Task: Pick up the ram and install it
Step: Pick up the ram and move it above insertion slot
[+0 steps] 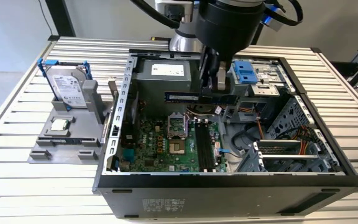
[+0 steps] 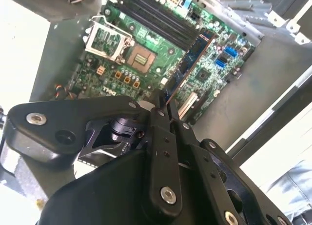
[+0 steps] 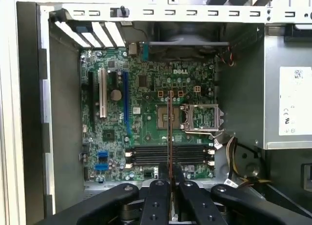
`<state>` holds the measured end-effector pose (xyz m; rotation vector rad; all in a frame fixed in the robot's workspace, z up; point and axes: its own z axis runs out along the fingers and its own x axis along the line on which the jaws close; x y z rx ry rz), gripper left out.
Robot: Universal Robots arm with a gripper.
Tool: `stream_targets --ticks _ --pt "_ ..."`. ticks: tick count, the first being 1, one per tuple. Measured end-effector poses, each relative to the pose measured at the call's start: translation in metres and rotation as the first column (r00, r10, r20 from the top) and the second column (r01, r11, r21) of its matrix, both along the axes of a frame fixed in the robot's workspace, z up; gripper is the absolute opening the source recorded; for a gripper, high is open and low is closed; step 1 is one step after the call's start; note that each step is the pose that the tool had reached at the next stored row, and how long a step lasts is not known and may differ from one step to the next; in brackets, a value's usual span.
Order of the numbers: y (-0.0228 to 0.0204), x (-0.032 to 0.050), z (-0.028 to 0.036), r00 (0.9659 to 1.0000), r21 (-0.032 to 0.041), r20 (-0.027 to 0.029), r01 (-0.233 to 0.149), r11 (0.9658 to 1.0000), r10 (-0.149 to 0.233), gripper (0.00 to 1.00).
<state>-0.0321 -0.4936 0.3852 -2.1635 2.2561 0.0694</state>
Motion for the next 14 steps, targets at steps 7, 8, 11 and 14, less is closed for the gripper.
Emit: stream_targets --ticks 7,8,11,14 --pt "0.0002 0.0176 0.0 1.0 0.0 -0.0002 0.0 1.0 0.0 0.0" --pt "0.0002 0.02 0.0 1.0 0.0 -0.0002 0.0 1.0 0.0 0.0" --pt "0.0004 0.0347 0.0 1.0 0.0001 -0.0005 0.0 1.0 0.0 0.0" --pt "0.0006 0.0451 0.0 1.0 0.0 -0.0008 0.0 1.0 0.0 0.0"
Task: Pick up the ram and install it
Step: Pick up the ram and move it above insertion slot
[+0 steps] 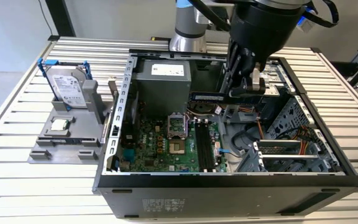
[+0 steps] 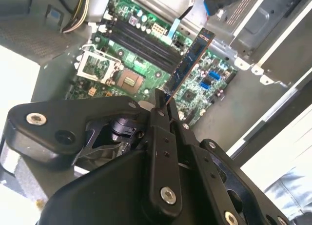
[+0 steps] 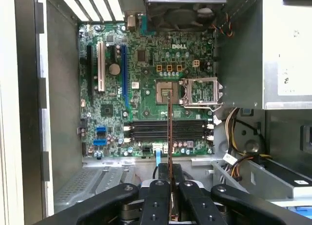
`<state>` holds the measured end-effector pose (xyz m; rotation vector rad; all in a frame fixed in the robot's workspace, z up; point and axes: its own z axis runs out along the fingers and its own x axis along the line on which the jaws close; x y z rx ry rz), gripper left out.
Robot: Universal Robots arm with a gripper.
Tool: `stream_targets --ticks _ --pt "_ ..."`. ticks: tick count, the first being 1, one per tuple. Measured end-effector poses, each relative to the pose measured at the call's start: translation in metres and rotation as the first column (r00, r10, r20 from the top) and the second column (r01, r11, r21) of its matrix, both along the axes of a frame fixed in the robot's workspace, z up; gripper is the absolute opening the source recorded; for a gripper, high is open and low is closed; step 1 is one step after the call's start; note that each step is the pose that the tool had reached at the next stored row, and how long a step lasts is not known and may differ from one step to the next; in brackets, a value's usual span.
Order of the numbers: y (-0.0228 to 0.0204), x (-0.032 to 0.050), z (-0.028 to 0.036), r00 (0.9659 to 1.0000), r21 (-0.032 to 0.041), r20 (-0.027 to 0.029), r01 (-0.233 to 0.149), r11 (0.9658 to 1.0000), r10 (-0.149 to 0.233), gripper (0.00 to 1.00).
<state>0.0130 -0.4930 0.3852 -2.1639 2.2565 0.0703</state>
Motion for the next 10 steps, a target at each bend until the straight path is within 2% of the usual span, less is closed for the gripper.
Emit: stream_targets --ticks 6,10 --pt "0.0001 0.0117 0.0 1.0 0.0 -0.0002 0.0 1.0 0.0 0.0" --pt "0.0001 0.0137 0.0 1.0 0.0 -0.0001 0.0 1.0 0.0 0.0"
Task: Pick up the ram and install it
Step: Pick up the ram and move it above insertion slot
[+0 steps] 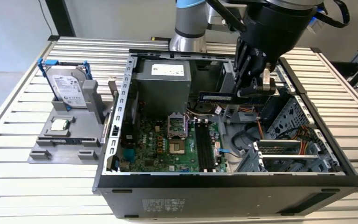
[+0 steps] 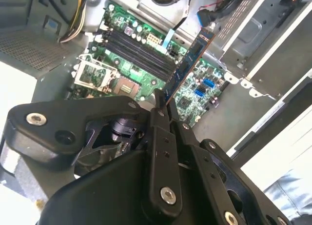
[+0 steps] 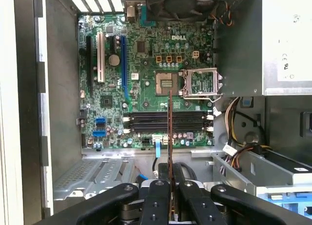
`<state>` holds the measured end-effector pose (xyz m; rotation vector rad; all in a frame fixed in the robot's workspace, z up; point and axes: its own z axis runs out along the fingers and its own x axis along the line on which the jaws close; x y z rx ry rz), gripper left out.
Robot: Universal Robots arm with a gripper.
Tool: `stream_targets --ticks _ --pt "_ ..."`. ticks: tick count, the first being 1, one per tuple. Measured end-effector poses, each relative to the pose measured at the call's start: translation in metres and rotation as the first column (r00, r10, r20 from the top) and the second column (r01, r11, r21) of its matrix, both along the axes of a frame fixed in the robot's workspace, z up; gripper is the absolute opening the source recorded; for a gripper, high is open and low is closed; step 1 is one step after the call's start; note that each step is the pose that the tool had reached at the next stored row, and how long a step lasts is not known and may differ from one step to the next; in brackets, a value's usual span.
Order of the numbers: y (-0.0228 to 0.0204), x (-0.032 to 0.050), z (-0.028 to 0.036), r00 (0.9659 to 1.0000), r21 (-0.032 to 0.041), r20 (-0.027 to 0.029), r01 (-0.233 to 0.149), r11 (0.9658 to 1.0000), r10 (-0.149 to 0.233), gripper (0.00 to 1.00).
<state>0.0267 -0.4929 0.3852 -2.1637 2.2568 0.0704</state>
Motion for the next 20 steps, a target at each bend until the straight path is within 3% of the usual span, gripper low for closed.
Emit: stream_targets --ticks 7,13,20 --pt "0.0013 0.0002 0.0001 1.0 -0.0002 -0.0001 0.0 1.0 0.0 0.0" --pt "0.0191 -0.0003 0.0 1.0 0.0 0.0 0.0 1.0 0.0 0.0" --pt "0.0458 -0.0003 0.0 1.0 0.0001 0.0 0.0 1.0 0.0 0.0"
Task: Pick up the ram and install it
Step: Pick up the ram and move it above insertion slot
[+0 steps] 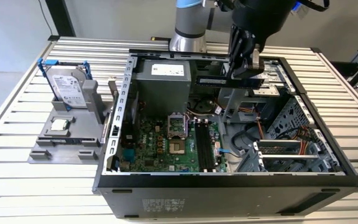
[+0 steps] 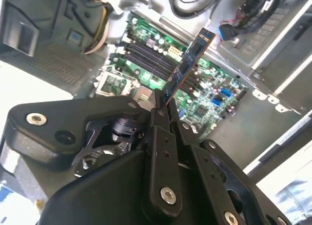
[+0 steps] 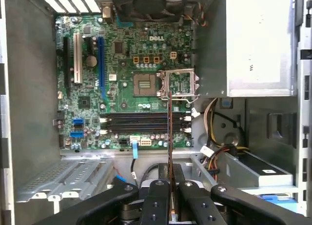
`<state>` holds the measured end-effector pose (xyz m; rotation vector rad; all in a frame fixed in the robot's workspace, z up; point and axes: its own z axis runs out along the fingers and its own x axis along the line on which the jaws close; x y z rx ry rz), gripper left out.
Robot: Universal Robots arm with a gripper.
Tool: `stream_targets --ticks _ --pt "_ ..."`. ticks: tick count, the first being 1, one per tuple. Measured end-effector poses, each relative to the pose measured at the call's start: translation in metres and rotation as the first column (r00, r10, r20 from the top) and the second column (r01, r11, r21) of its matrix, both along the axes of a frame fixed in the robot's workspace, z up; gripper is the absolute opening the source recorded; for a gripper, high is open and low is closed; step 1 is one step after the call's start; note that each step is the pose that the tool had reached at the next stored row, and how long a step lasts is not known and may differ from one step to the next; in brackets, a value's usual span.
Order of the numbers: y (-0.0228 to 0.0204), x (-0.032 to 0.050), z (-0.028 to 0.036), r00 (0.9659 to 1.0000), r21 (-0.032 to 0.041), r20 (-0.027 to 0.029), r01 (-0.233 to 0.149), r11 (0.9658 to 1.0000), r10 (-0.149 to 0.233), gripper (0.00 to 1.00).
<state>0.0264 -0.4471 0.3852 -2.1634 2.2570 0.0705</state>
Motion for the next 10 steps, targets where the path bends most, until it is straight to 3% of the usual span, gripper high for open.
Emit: stream_targets --ticks 5,10 --pt "0.0204 0.0 0.0 1.0 -0.0001 0.0 0.0 1.0 0.0 0.0" --pt "0.0346 0.0 0.0001 1.0 -0.0002 -0.0001 0.0 1.0 0.0 0.0"
